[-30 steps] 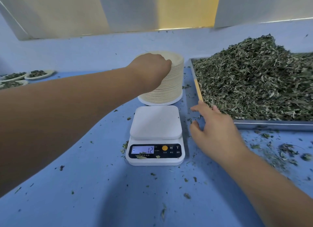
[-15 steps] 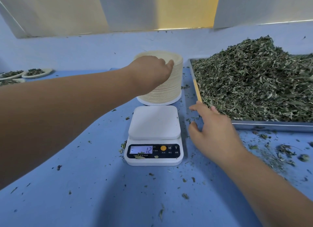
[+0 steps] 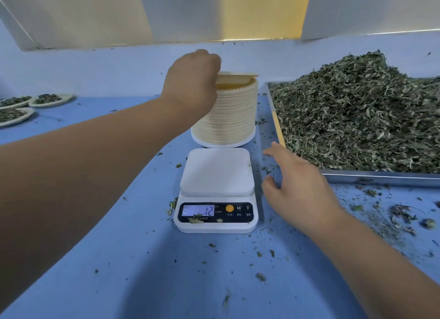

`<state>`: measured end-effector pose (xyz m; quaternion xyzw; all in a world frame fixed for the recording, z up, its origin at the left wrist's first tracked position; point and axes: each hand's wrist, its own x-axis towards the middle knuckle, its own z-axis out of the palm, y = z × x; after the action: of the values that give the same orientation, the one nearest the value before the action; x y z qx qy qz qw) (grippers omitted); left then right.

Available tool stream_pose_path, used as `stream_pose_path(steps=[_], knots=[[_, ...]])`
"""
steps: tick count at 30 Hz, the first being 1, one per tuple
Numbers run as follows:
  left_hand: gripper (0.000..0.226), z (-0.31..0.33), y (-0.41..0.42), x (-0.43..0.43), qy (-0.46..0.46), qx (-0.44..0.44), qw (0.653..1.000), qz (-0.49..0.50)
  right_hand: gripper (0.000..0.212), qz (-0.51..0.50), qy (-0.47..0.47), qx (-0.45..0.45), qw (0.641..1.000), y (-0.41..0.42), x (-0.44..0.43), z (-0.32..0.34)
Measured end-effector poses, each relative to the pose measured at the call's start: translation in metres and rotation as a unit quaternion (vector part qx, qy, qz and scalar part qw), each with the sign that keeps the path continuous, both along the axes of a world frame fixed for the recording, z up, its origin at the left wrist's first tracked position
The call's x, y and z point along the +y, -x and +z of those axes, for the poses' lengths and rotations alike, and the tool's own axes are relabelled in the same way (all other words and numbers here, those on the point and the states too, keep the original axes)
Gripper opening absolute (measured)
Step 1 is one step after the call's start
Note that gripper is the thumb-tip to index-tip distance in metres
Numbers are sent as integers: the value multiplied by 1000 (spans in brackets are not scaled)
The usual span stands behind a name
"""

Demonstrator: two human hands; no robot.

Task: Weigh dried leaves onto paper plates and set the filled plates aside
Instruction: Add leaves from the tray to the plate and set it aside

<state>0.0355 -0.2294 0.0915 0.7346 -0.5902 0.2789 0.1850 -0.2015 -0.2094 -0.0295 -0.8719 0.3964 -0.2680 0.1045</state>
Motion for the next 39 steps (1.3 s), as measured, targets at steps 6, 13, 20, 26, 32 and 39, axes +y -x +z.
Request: stream_pose_path(steps=[6, 13, 20, 26, 32, 39], knots=[[34, -17, -5, 8, 135, 223, 965, -35, 49, 10, 11, -9, 1000, -1, -6, -7], [37, -51, 4, 55, 259, 468, 839, -105, 42, 3, 1, -76, 997, -1, -6, -8], [34, -95, 25, 99, 282, 581, 744, -171, 69, 3, -61, -172, 983, -4, -7, -14], [30, -116, 6, 108, 240, 575, 770, -137, 62, 38, -57, -137, 988, -8, -3, -15], [33, -113, 0, 111, 176, 641, 722, -190, 60, 67, -37, -134, 988, -24, 7, -10], [32, -118, -9, 110, 119, 759, 615, -176, 50, 37, -56, -164, 984, -25, 6, -10]])
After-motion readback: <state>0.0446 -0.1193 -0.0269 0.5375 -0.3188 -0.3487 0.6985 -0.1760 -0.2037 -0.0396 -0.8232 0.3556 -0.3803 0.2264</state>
